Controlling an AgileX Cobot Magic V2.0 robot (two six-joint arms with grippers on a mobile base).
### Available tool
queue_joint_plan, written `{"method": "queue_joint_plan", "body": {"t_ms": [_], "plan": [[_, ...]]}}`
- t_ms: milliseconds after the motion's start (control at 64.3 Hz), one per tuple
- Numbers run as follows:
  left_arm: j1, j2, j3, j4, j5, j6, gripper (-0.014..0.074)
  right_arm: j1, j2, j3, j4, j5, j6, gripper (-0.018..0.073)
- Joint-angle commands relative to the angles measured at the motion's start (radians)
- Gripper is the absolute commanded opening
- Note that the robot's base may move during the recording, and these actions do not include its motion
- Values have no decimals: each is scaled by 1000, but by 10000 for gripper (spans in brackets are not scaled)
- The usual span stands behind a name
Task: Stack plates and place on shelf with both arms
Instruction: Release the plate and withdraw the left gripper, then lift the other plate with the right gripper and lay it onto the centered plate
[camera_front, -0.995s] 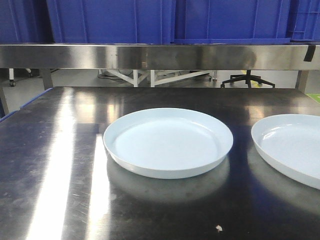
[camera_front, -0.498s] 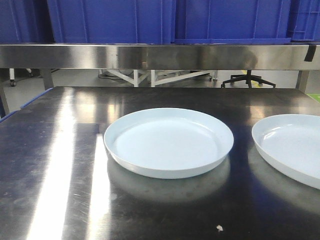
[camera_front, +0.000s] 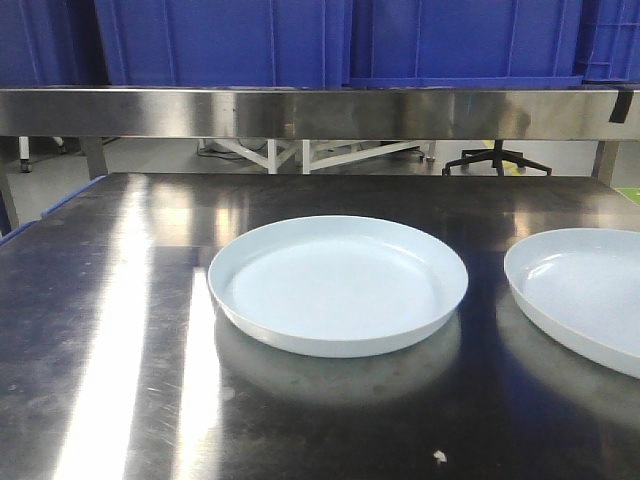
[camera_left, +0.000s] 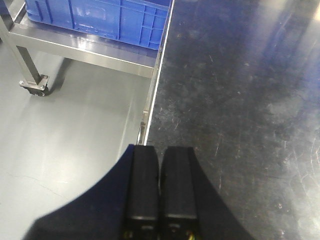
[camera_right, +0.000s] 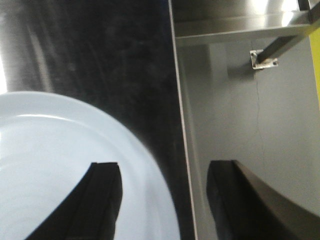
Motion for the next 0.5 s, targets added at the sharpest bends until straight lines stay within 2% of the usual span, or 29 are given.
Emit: {"method": "queue_joint_plan", "body": {"t_ms": [0, 171, 233, 311, 467, 482], "plan": [[-7, -5, -28, -8, -75, 3, 83, -26, 1, -37, -22, -26, -2, 490], [-7, -5, -28, -8, -76, 3, 83, -53, 36, -37, -22, -22, -2, 487], [-7, -5, -28, -8, -76, 3, 83, -53, 42, -37, -21, -19, -2, 451], [-7, -5, -28, -8, -76, 3, 83, -53, 49, -37, -21, -19, -2, 361], [-7, -5, -28, -8, -76, 3, 83, -53, 54, -39, -21, -21, -2, 13], [-7, -5, -28, -8, -76, 3, 83, -53, 54, -41, -21, -22, -2, 4]]}}
